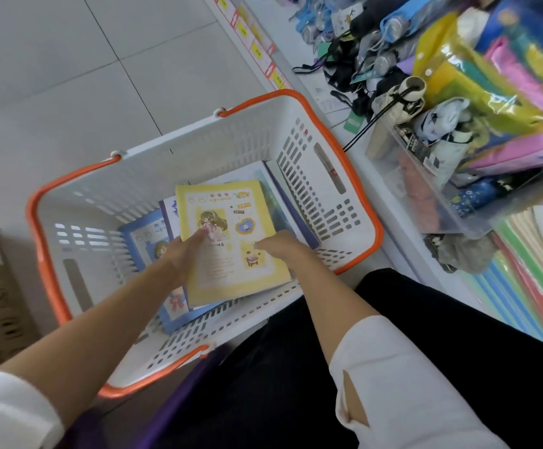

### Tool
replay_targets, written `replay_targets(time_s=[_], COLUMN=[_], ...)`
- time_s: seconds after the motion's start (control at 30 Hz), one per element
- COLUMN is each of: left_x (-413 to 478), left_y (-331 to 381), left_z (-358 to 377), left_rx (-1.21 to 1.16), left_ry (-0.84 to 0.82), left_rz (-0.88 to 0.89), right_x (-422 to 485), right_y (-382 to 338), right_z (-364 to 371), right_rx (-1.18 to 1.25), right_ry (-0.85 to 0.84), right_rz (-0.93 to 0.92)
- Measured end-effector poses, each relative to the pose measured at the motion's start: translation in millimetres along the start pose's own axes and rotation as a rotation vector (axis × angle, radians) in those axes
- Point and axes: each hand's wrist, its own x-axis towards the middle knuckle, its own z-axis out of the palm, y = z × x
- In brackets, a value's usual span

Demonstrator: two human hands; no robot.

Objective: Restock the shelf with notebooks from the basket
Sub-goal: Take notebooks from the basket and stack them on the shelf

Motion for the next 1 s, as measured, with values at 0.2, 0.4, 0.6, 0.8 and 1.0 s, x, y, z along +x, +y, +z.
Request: replay_targets(time_s=[0.2,0.4,0.6,0.8,1.0], left_x=[-18,-58,-125,-215,-312], left_y=[19,57,93,131,164], left_z=[6,31,68,112,162], left_rx=[-0.059,-0.091,-0.006,-0.019,0.034], left_ry=[-0.074,-0.187,-0.22,-0.421,-0.677], left_rz=[0.036,0.201,0.399,0.544,0.785], right_x=[-31,-89,-162,-273,-382], right_y=[-1,14,28,53,93], right_z=[-28,-55,-92,-134,-172], right_rx=[0.164,0.318,0.443,0.524,0.652], right_ry=[0.073,0.103,0.298,0.575,0.871], right_rz=[-0.158,-0.283,-0.455,-0.635,-0.804])
